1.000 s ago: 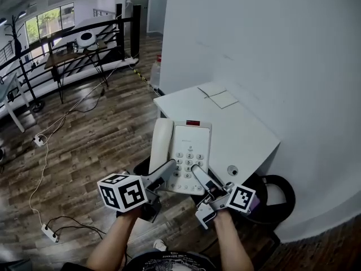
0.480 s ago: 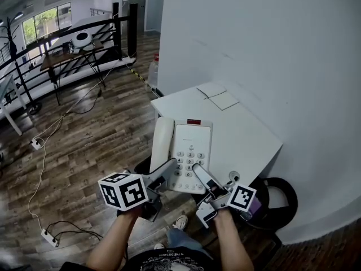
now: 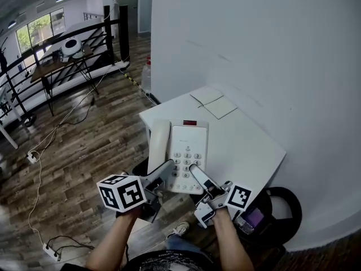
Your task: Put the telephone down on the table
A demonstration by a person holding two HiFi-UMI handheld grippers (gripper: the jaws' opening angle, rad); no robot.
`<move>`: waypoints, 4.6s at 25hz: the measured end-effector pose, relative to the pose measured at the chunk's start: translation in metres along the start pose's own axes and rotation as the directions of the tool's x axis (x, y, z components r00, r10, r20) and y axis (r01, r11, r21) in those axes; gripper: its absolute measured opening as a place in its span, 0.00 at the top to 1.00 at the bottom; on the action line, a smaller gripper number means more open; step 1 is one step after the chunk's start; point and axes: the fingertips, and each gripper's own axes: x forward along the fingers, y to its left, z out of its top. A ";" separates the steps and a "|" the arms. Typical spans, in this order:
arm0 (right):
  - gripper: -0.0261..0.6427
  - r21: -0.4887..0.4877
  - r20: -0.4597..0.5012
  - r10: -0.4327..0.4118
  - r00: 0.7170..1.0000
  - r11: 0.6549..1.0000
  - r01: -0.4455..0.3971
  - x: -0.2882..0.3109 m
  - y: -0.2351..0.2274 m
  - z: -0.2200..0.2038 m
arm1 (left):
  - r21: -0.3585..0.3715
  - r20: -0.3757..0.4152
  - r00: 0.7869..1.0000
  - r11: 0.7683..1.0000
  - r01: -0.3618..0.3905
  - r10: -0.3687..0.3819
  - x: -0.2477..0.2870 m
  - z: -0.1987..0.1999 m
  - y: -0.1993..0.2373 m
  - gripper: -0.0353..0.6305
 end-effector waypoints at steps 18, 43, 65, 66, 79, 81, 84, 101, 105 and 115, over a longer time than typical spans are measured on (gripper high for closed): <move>0.69 0.029 0.106 -0.068 0.992 0.997 0.065 0.031 -0.119 0.164 | 0.011 -0.118 0.991 0.998 0.069 -0.067 0.211 0.031 0.039 0.42; 0.69 0.091 0.434 -0.324 0.841 0.944 0.317 0.012 -0.208 0.218 | -0.046 -0.468 0.821 0.937 0.347 -0.327 0.349 -0.006 0.073 0.42; 0.69 0.274 0.544 -0.545 0.638 0.834 0.479 -0.029 -0.346 0.242 | -0.175 -0.703 0.599 0.909 0.377 -0.384 0.465 -0.099 0.131 0.42; 0.69 0.280 0.545 -0.552 0.631 0.829 0.484 -0.032 -0.350 0.243 | -0.177 -0.705 0.596 0.909 0.377 -0.385 0.468 -0.102 0.132 0.42; 0.69 0.377 0.552 -0.611 0.567 0.789 0.485 -0.040 -0.380 0.238 | -0.227 -0.720 0.569 0.910 0.348 -0.397 0.482 -0.131 0.151 0.42; 0.69 0.370 0.546 -0.628 0.555 0.775 0.513 -0.039 -0.384 0.238 | -0.226 -0.720 0.565 0.906 0.358 -0.403 0.482 -0.134 0.154 0.42; 0.69 0.369 0.519 -0.660 0.544 0.747 0.554 -0.039 -0.389 0.236 | -0.217 -0.730 0.555 0.905 0.365 -0.399 0.481 -0.139 0.159 0.42; 0.66 0.358 0.455 -0.748 0.484 0.651 0.669 -0.042 -0.391 0.237 | -0.169 -0.764 0.536 0.913 0.372 -0.360 0.480 -0.147 0.157 0.42; 0.64 0.343 0.428 -0.774 0.466 0.616 0.709 -0.043 -0.392 0.237 | -0.165 -0.766 0.533 0.912 0.375 -0.358 0.480 -0.148 0.156 0.42; 0.55 0.260 0.311 -0.891 0.331 0.414 0.872 -0.055 -0.396 0.228 | -0.134 -0.784 0.506 0.894 0.427 -0.360 0.479 -0.152 0.150 0.42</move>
